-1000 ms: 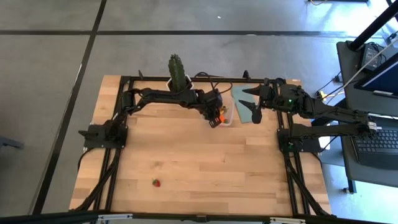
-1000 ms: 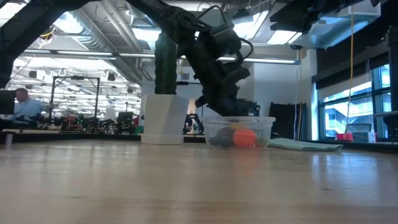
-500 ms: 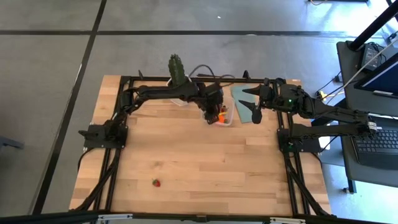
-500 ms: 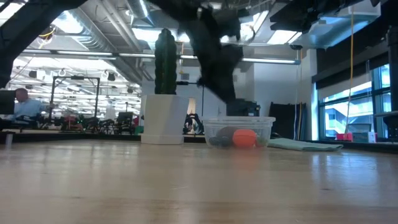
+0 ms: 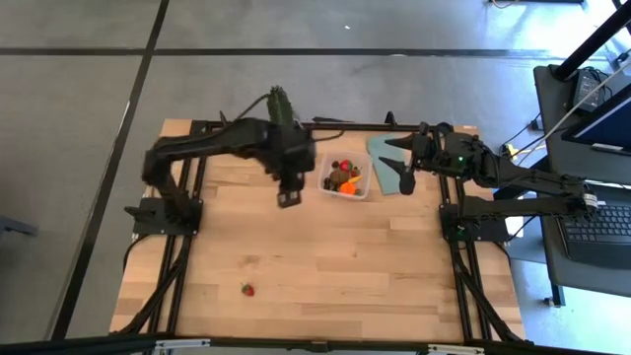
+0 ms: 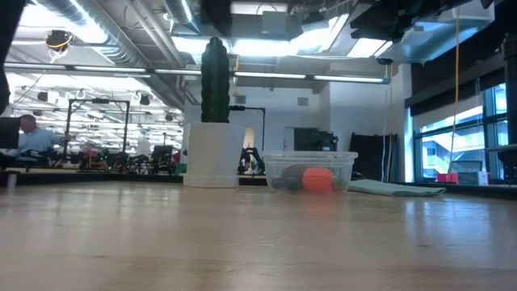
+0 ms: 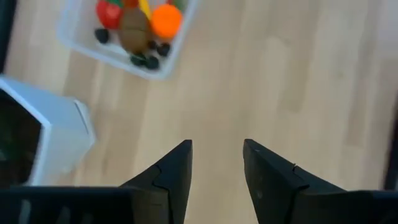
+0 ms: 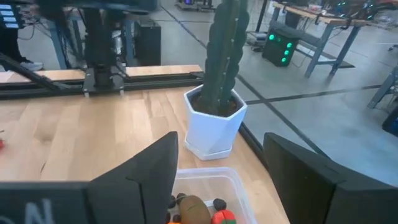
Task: Pick and placing Produce into tupperware
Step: Put the strawberry into the transparent bin
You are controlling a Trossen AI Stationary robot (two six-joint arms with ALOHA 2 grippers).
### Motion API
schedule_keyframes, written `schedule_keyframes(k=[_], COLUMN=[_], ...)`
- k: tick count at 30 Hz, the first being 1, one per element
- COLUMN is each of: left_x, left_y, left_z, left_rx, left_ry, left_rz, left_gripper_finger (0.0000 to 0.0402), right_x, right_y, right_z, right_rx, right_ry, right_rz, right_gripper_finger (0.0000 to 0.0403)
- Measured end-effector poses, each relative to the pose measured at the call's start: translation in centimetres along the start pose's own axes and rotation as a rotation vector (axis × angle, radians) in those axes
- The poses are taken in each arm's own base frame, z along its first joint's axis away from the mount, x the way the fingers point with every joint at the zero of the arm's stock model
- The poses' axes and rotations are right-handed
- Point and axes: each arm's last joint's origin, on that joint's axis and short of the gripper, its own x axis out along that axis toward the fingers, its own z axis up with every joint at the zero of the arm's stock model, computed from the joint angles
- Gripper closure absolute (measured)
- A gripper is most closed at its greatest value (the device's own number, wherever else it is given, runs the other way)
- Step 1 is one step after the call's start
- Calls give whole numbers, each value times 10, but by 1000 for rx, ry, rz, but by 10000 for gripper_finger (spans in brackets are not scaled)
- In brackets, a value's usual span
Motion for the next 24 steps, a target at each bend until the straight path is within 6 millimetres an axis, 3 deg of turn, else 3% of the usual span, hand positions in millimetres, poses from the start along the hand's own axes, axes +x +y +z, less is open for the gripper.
schedule_keyframes(k=[4, 9, 17, 24], left_x=[-20, -22, 24, 80], left_y=[-27, -52, -88, -119], left_z=[-30, -73, -124, -154], left_rx=[-37, -136, -196, -50], left_ry=[-10, 31, 251, 210], left_rz=[3, 34, -7, -74], left_gripper_finger=[268, 258, 198, 147], right_x=[0, 0, 0, 0], right_y=[0, -1, -1, -1], right_z=[0, 2, 6, 6], right_rx=[4, 11, 17, 16], right_ry=[-2, -21, -57, -61], right_rz=[-5, -6, -10, -11], right_gripper_finger=[164, 164, 164, 164])
